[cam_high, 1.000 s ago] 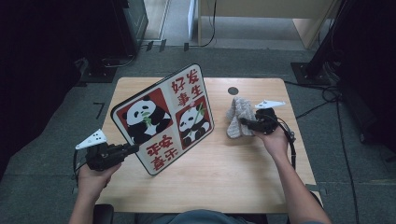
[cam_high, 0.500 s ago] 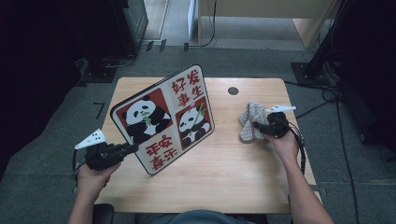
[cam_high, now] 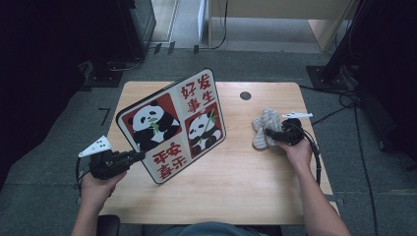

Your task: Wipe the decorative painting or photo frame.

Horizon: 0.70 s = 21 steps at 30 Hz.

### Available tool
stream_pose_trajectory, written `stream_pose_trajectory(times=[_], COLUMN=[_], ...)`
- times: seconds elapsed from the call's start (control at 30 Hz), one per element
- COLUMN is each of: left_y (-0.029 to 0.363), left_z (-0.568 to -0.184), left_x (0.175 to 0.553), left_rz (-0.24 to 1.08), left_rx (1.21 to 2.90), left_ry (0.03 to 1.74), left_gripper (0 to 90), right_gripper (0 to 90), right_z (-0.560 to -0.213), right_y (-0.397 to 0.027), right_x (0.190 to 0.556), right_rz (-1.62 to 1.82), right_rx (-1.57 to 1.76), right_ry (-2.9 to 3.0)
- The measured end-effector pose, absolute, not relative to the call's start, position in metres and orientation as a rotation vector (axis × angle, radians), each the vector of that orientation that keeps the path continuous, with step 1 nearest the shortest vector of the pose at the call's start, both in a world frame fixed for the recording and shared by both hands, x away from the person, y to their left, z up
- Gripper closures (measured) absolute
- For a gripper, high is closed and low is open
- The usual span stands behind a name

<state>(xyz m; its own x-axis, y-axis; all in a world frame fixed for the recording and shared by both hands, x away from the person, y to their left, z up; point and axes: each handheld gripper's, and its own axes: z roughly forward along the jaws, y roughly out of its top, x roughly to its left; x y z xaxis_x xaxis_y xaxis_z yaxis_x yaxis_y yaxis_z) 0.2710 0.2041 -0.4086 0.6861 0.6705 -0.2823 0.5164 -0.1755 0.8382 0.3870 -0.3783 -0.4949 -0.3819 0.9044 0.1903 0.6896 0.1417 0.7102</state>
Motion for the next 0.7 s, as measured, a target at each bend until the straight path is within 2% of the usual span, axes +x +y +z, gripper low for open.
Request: stream_pose_trajectory(times=[0.1,0.17,0.2,0.53,0.7], left_y=[0.204,0.204,0.204,0.204,0.204], left_z=[-0.408,-0.408,-0.408,-0.408,-0.408], left_x=[0.270,0.270,0.270,0.271,0.271], left_rz=[0.183,0.185,0.185,0.182,0.183], left_rx=[1.838,1.841,1.842,1.845,1.847], left_ry=[0.938,0.938,0.937,0.932,0.931], left_gripper=[76.8,76.8,76.8,76.8,76.8], right_gripper=[35.7,33.7,29.2,22.9,23.0], right_z=[-0.491,-0.488,-0.482,-0.462,-0.453], right_y=[-0.381,-0.382,-0.383,-0.379,-0.384], right_x=[0.385,0.383,0.379,0.361,0.352], right_rz=[1.098,1.095,1.085,1.034,1.063], right_rx=[1.586,1.583,1.573,1.552,1.543], right_ry=[2.131,2.117,2.083,2.009,1.948])
